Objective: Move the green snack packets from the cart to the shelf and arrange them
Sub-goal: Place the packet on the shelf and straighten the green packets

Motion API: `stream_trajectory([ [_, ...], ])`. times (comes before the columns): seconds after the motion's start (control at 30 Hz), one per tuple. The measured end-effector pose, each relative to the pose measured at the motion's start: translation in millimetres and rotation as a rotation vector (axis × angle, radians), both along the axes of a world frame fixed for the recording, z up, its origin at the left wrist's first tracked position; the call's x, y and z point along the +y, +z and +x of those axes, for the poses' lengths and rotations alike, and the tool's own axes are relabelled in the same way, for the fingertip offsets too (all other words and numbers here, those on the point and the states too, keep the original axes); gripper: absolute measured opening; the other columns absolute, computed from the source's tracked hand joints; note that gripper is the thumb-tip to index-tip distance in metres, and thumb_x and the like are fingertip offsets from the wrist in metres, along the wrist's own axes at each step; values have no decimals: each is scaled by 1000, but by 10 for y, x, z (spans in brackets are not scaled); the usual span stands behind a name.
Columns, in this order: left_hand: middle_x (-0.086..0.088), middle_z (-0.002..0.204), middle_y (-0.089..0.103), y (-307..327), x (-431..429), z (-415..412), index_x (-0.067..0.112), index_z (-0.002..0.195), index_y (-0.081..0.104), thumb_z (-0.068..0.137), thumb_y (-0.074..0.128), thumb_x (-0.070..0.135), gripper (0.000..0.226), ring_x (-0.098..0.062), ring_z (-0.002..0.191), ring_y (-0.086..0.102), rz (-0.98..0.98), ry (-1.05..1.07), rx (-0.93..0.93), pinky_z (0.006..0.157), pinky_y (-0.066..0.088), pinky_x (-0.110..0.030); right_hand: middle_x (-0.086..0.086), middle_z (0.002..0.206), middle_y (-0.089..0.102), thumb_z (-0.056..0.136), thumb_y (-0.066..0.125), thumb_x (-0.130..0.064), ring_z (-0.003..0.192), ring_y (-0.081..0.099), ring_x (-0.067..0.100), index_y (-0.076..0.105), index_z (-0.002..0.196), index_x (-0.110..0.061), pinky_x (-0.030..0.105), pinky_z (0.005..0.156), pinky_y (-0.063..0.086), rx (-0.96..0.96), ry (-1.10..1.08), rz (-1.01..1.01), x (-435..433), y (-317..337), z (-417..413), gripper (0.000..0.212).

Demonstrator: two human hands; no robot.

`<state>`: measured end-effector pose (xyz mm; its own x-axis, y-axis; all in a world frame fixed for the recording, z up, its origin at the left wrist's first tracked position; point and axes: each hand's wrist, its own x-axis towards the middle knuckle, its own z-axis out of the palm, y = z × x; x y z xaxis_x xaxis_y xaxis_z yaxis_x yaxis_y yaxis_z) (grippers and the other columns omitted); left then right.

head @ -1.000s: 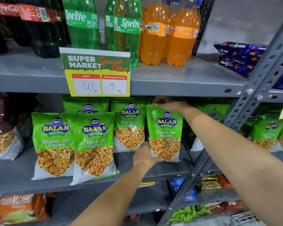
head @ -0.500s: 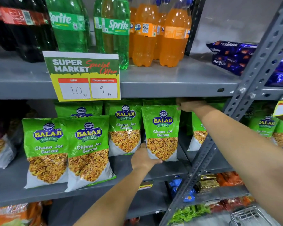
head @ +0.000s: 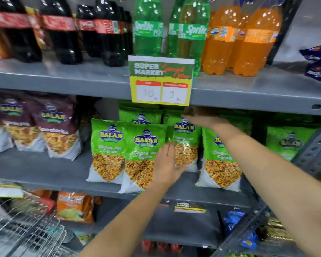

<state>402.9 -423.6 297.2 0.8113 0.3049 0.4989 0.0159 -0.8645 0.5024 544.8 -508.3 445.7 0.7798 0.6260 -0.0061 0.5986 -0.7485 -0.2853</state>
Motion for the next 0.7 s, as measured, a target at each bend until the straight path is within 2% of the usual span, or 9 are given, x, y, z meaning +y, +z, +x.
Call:
stream_trajectory([
  [0.07, -9, 129, 52, 36, 239, -132, 11, 128, 42, 68, 72, 54, 80, -28, 122, 45, 85, 84, -91, 101, 41, -45, 12, 133, 51, 94, 42, -45, 128, 46, 29, 45, 129, -14, 34, 100, 36, 7, 102, 40, 314, -59, -124, 46],
  [0.13, -11, 134, 51, 27, 412, -314, 10, 132, 42, 64, 69, 62, 90, -28, 125, 43, 111, 255, -132, 105, 35, -43, 11, 115, 60, 92, 50, -39, 109, 57, 27, 53, 117, -14, 31, 86, 42, 35, 189, 51, 571, -112, -251, 36],
  [0.23, -14, 140, 47, -32, 578, -620, 7, 138, 36, 50, 69, 75, 117, -33, 126, 45, -26, 504, -27, 104, 34, -48, 9, 114, 64, 91, 56, -28, 95, 56, 19, 60, 110, -10, 26, 79, 42, 50, 259, 18, 761, -175, -311, 26],
  [0.3, -15, 142, 44, -116, 630, -759, 6, 143, 27, 47, 62, 83, 128, -35, 127, 42, -95, 519, 134, 105, 33, -49, 6, 106, 63, 90, 56, -22, 91, 52, 17, 61, 106, -10, 23, 76, 36, 54, 274, 11, 816, -179, -291, 20],
  [0.4, -13, 141, 43, -303, 614, -860, 5, 145, 19, 46, 59, 86, 134, -36, 125, 44, -107, 494, 277, 103, 35, -45, 2, 94, 54, 90, 57, -25, 87, 51, 19, 59, 105, -11, 25, 71, 36, 79, 230, -15, 796, -209, -187, 21],
  [0.47, -11, 142, 41, -365, 576, -907, 6, 146, 14, 47, 63, 83, 134, -34, 125, 43, -126, 493, 294, 103, 37, -43, 3, 94, 55, 91, 56, -27, 88, 55, 23, 58, 105, -10, 30, 70, 41, 55, 227, -41, 764, -237, -170, 23],
  [0.57, -9, 143, 38, -364, 548, -925, 8, 146, 11, 51, 70, 75, 130, -32, 129, 38, -181, 477, 314, 105, 37, -41, 9, 95, 64, 91, 57, -24, 91, 61, 27, 62, 98, -6, 36, 77, 47, 40, 232, -49, 747, -293, -148, 20],
  [0.7, -11, 142, 37, -353, 539, -914, 8, 144, 13, 50, 79, 66, 129, -33, 131, 37, -281, 424, 292, 105, 38, -44, 1, 82, 57, 91, 57, -20, 83, 52, 20, 63, 96, -7, 28, 72, 38, 48, 235, -32, 657, -278, -103, 15],
])
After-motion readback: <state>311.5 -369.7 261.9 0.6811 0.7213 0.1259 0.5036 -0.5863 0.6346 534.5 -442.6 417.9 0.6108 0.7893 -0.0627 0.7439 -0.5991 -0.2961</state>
